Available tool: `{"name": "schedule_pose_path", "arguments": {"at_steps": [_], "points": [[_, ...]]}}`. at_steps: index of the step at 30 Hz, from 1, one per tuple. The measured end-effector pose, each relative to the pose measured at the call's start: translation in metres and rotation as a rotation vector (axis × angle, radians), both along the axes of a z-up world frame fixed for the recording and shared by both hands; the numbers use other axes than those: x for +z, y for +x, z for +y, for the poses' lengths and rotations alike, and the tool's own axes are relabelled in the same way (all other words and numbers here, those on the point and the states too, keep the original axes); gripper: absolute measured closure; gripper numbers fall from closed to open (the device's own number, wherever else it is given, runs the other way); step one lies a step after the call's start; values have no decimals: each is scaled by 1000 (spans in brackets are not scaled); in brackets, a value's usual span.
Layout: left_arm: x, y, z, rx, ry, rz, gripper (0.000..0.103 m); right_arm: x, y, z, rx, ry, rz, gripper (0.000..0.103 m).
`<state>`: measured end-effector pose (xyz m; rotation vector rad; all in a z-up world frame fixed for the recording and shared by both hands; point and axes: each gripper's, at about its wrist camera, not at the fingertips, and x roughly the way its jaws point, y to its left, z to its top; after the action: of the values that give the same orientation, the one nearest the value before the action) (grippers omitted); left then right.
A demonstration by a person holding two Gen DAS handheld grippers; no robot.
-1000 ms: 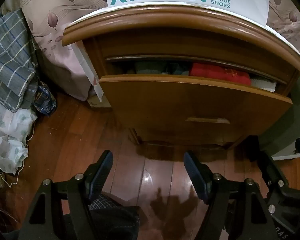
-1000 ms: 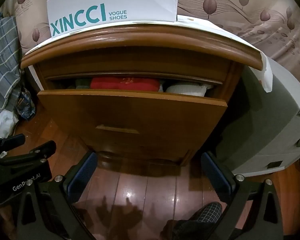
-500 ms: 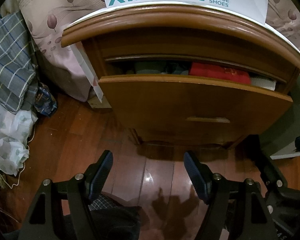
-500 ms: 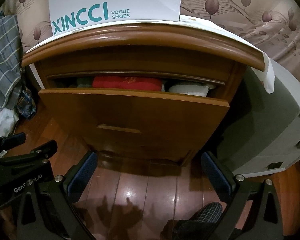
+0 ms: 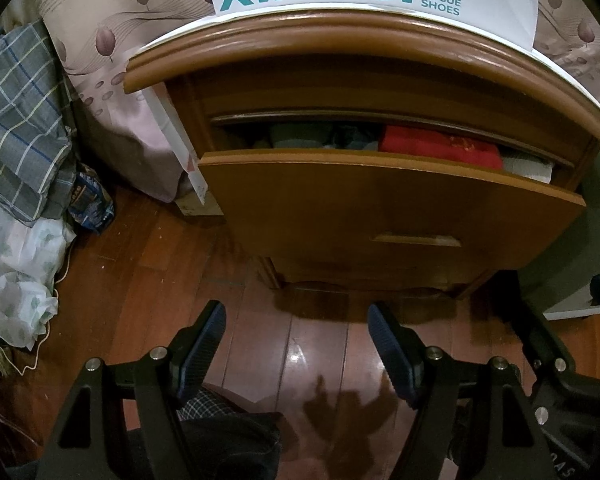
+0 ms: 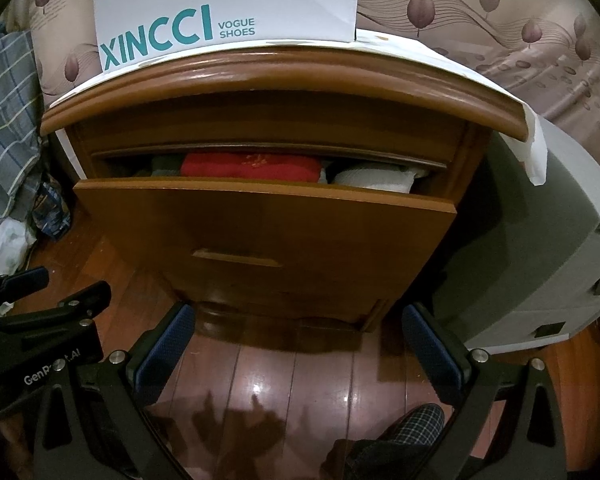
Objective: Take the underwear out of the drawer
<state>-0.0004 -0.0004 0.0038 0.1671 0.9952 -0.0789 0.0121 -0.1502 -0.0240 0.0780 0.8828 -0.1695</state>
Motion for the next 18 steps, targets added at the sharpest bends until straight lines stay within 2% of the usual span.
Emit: {"name": "schedule_pose_path", "arguments": {"at_steps": [18], "points": [[-1, 0, 0, 5, -2, -4, 28, 1, -1, -1, -5, -10, -8, 1]]}}
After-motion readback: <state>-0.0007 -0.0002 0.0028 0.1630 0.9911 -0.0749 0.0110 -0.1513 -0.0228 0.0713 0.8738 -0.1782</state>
